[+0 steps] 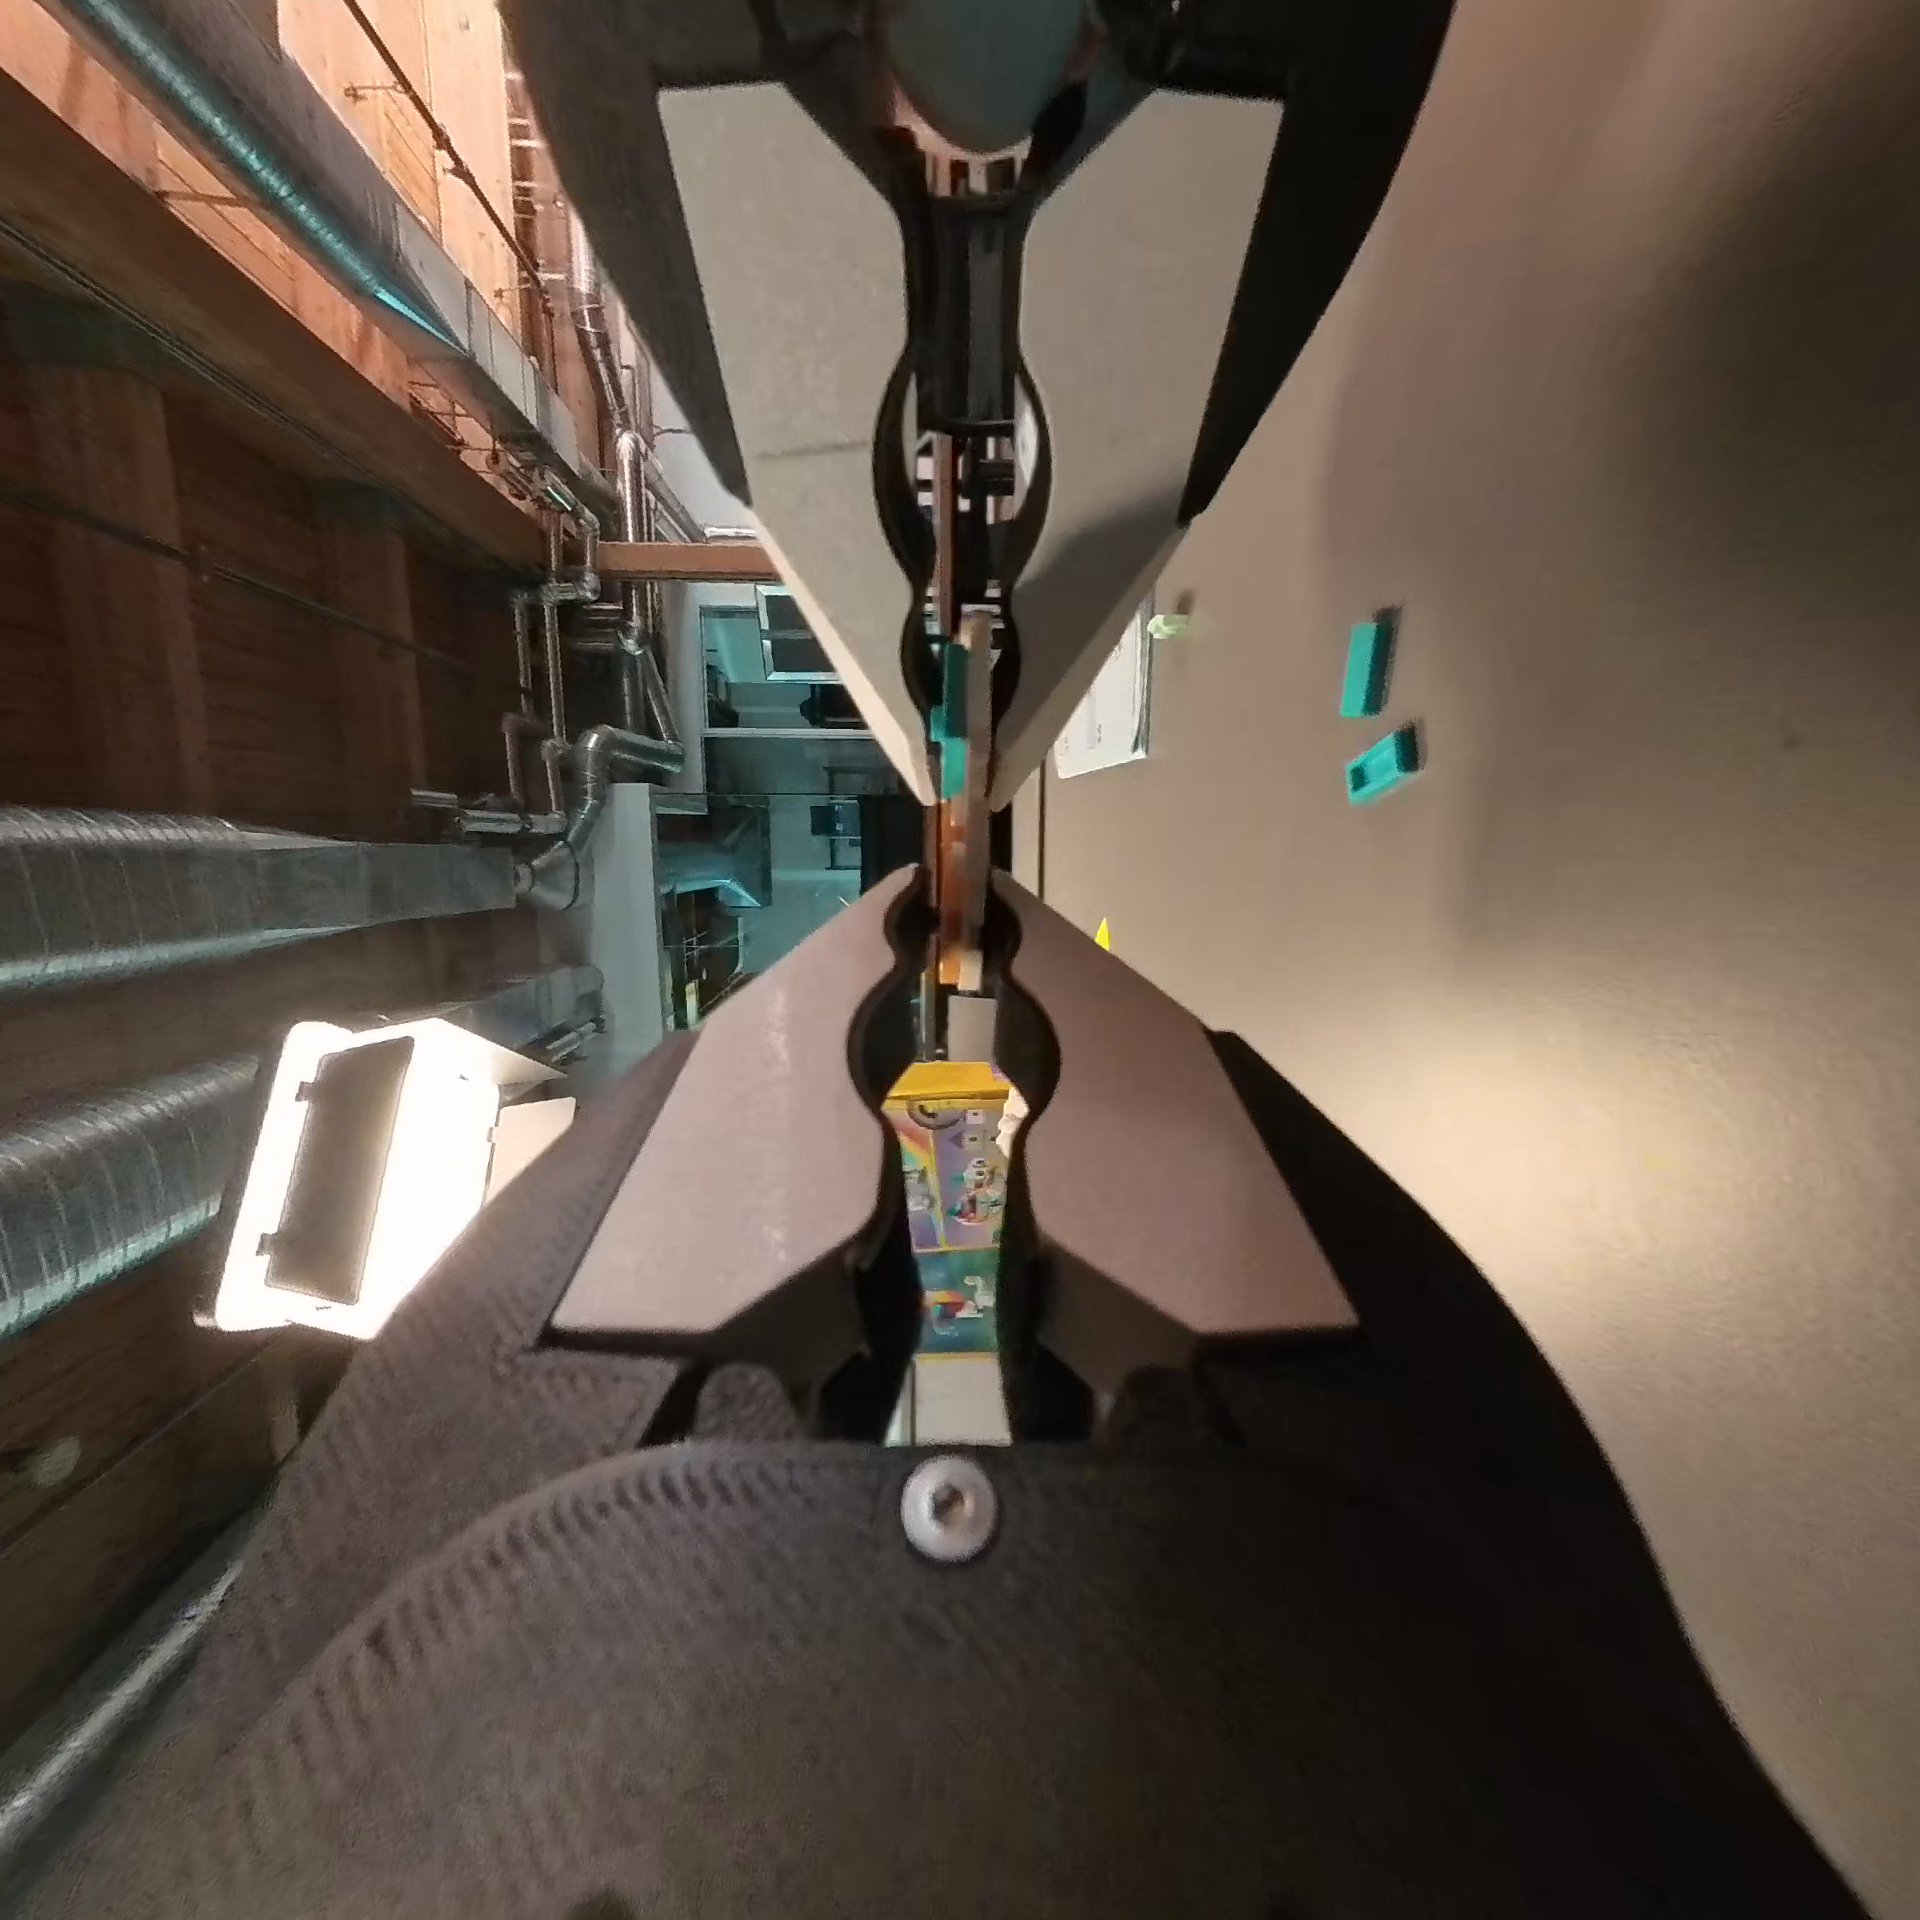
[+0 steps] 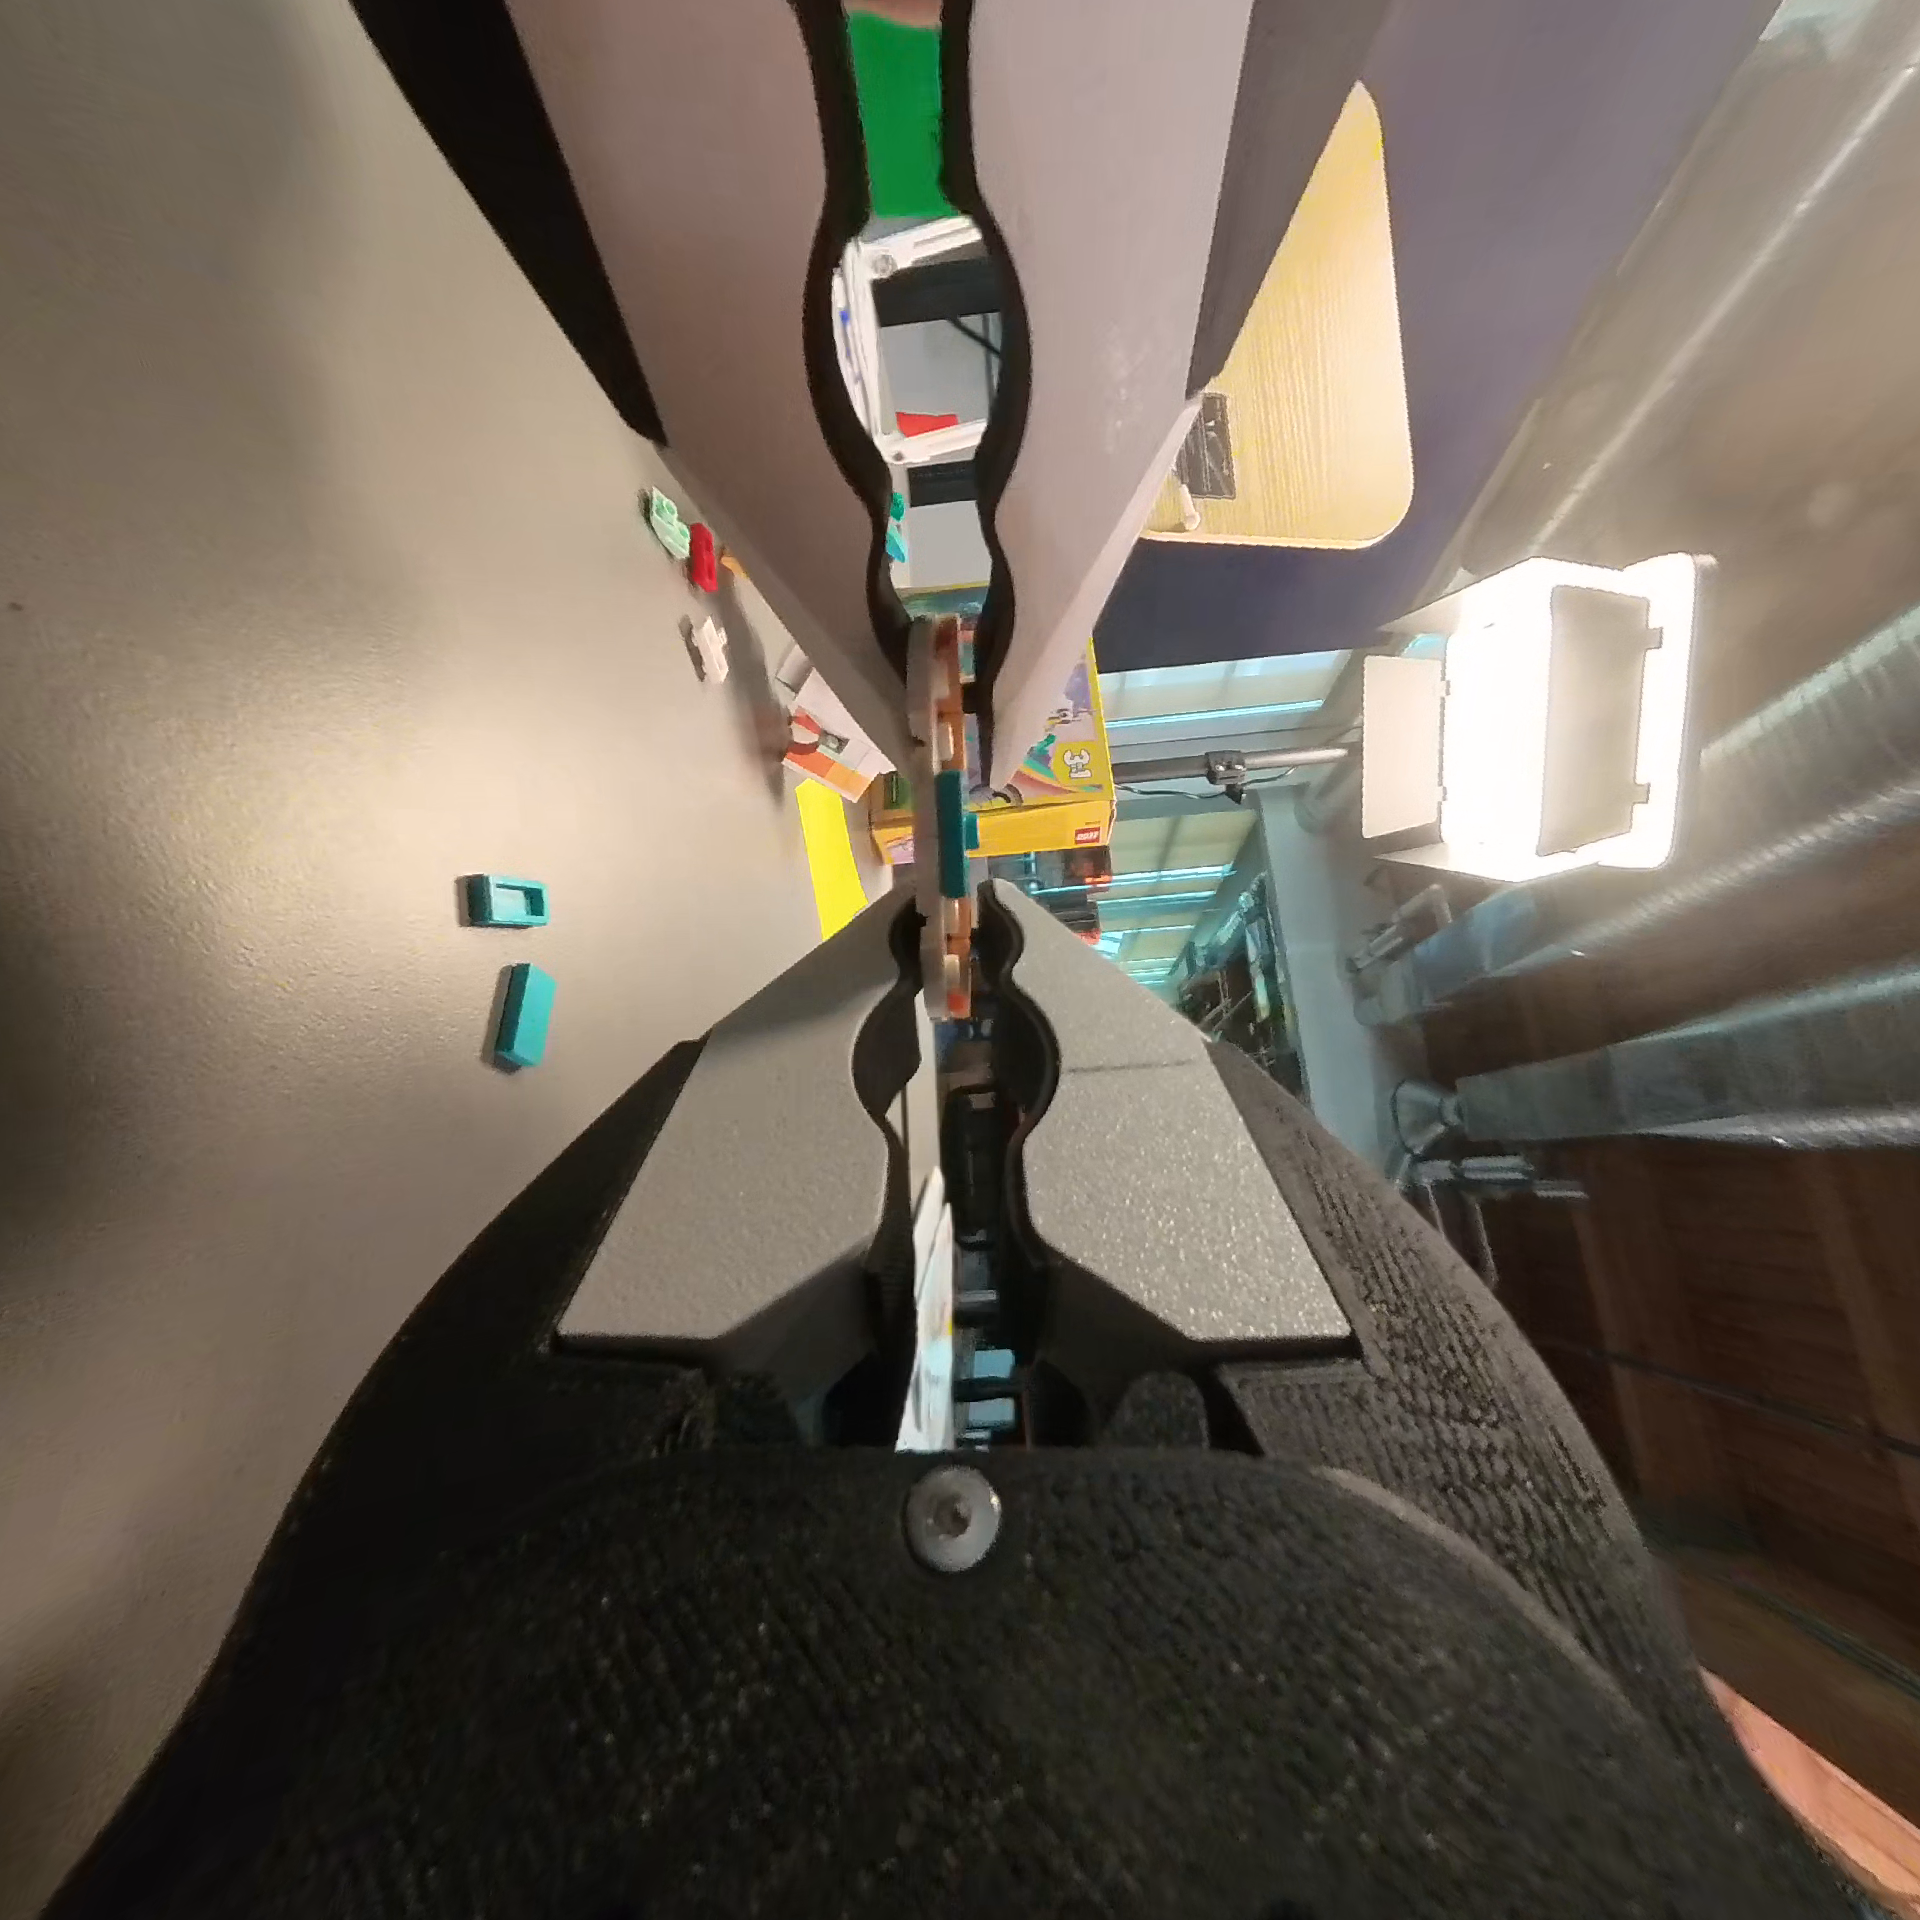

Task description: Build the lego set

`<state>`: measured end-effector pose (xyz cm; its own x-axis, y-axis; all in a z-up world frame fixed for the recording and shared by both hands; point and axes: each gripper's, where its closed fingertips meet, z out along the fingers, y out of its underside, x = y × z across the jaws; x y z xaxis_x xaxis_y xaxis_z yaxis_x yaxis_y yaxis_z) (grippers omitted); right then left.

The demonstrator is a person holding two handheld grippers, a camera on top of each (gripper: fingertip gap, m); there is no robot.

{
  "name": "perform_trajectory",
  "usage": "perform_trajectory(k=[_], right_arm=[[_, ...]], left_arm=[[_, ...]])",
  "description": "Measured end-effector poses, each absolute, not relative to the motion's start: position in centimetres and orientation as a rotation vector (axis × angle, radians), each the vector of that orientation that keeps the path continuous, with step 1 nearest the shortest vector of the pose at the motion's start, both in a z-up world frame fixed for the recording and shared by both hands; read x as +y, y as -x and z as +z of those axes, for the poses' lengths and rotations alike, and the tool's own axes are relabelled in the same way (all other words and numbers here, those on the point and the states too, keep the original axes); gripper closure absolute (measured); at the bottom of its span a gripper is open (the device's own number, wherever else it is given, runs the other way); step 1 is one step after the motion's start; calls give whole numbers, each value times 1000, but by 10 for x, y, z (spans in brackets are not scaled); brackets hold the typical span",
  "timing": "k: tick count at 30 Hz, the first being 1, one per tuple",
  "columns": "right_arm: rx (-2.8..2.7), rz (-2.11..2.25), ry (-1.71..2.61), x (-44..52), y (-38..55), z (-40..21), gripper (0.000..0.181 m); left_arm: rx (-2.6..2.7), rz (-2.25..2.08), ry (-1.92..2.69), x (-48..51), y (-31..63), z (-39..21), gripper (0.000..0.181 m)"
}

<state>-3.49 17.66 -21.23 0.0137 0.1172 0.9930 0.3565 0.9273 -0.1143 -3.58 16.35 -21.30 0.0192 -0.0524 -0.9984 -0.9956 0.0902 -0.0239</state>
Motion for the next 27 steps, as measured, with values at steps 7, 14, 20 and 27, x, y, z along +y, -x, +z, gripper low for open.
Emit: perform_trajectory(k=[7, 14, 20, 27], right_arm=[[-1566, -214, 371, 174, 35, -213, 176], [-1548, -221, 351, 173, 36, -212, 176], [-1568, -211, 342, 170, 37, -216, 176], [-1568, -187, 336, 166, 37, -216, 176]], left_arm=[[1260, 1086, 1208, 162, 36, -213, 174], [1217, 1038, 1230, 163, 38, -215, 174], [1237, 1076, 1229, 165, 39, -218, 174], [1209, 1044, 1233, 166, 38, -217, 169]])
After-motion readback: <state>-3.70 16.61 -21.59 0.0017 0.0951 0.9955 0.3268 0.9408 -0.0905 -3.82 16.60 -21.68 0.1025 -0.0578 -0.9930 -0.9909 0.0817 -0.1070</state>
